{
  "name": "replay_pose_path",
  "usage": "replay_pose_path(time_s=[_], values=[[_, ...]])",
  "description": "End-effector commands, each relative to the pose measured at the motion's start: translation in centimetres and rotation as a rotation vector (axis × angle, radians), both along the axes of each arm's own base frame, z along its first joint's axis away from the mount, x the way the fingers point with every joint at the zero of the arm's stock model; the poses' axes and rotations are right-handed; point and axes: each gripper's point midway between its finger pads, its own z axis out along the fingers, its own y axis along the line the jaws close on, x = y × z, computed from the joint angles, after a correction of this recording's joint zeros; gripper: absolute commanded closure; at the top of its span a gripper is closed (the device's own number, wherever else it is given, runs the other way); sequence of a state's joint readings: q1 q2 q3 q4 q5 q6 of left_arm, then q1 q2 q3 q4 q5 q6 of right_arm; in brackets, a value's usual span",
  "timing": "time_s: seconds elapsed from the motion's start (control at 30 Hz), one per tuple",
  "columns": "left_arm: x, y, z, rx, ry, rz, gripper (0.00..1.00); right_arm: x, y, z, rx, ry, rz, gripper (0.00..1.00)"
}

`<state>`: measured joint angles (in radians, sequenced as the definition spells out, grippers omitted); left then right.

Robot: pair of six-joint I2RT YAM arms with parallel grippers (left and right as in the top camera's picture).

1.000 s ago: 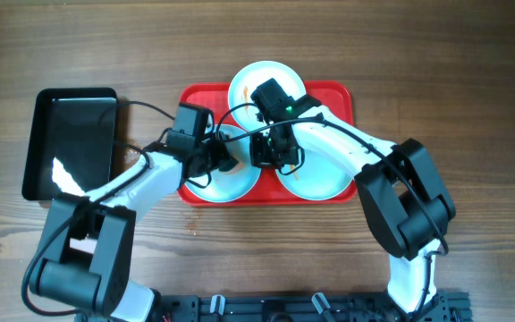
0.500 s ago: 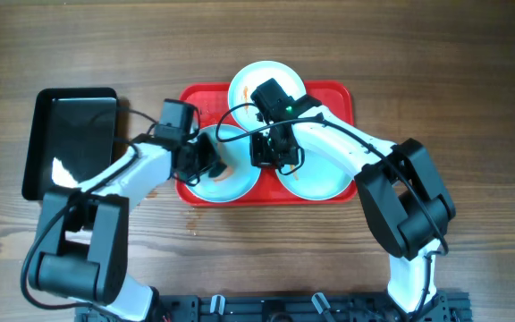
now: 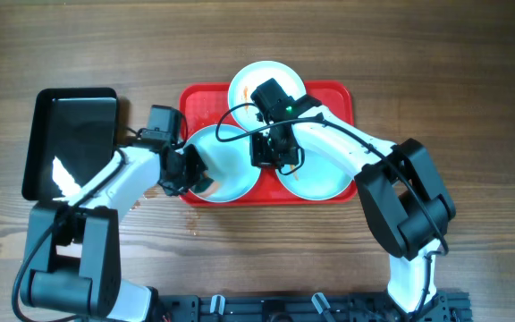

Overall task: Clean dirty plates on tray and stack at the side
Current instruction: 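Scrub the left plate's edge near the tray border with the sponge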

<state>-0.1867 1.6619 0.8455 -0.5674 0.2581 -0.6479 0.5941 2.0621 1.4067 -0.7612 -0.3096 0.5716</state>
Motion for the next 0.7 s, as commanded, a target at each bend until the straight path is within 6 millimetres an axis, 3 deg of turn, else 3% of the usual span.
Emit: replay_pose_path(time_s=[0.0,0.3,0.5,0.57,0.67], values=[[-1.6,-2.3,-0.6,0.000,0.002,-0.097,0.96,-0.6,-0.4,-1.5,-0.034,0.020,0.020,0.96],[-0.4,-4.9,-0.3,0.025,-0.096,-0.134,0.96,-0.7,-0.5,-1.5,-0.036,0.024,0.022,0.96],[-0.9,-5.4,-1.2,0.045,-0.077,-0.162,0.96,-0.6,-0.4,-1.5,-0.033,0.020,0.021,0.96],[-1.2,-4.3,-1.7,0.102,-0.062,-0.152,0.96,-0.6,-0.5,-1.5,-0.034,0.021,0.021,0.96],[-1.6,-0.6,-2.2,0.307,-0.045,-0.122,0.96,-0.7,-0.5,-1.5,-0.035,0.022,0.024,0.96]])
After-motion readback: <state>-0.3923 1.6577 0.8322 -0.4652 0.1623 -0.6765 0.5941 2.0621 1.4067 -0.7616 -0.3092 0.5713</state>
